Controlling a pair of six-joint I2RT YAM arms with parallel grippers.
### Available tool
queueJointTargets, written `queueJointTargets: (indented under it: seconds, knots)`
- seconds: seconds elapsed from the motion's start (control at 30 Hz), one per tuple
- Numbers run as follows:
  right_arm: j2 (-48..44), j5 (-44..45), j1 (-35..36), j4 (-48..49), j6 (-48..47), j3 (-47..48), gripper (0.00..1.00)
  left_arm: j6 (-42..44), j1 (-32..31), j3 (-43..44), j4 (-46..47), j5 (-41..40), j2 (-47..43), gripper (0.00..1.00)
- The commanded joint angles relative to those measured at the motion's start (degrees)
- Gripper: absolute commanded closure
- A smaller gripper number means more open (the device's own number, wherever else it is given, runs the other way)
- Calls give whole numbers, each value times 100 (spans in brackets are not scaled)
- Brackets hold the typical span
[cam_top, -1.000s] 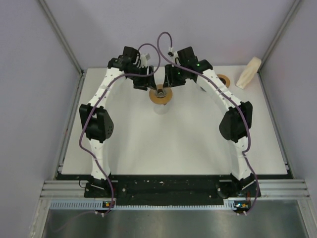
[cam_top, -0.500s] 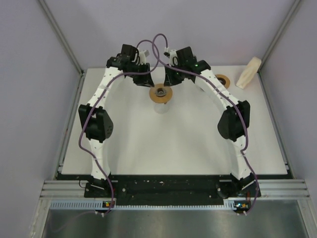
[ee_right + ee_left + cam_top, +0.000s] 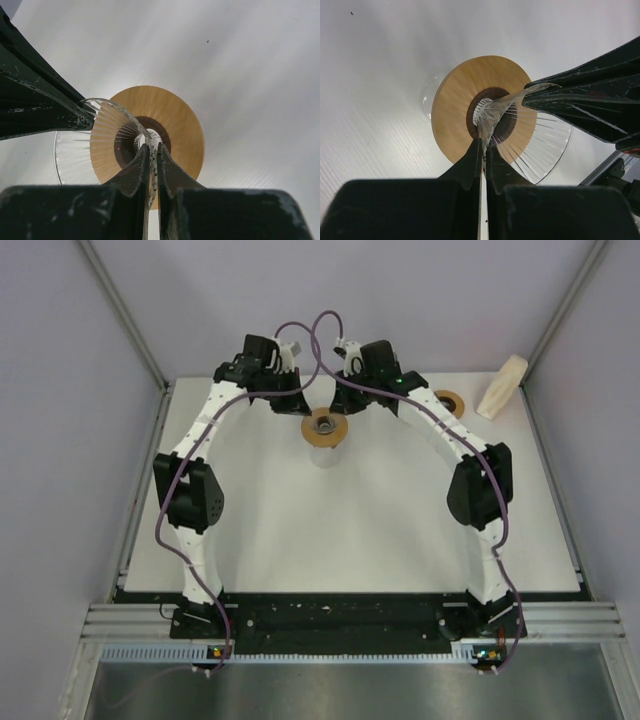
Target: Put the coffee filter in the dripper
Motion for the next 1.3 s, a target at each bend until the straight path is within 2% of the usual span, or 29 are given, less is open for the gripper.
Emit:
queueJointTargets:
  seconds: [0.0, 0.2, 0.5, 1.03, 1.27]
  knots:
    - [9, -69, 23, 124, -47, -906, 100, 224, -18, -746, -249, -419, 178, 100]
    - [0, -25, 14, 381, 59, -1408, 100, 374, -62, -1169, -196, -578, 274, 100]
    - [649, 54, -109, -40, 498, -961, 100, 348, -36, -317, -917, -569, 986, 100]
    - [746, 379, -109, -340, 647, -1030, 100, 304, -36, -474, -926, -534, 1144, 100]
    - [879, 361, -83, -129, 842, -1478, 100, 216, 17, -554, -908, -534, 1382, 100]
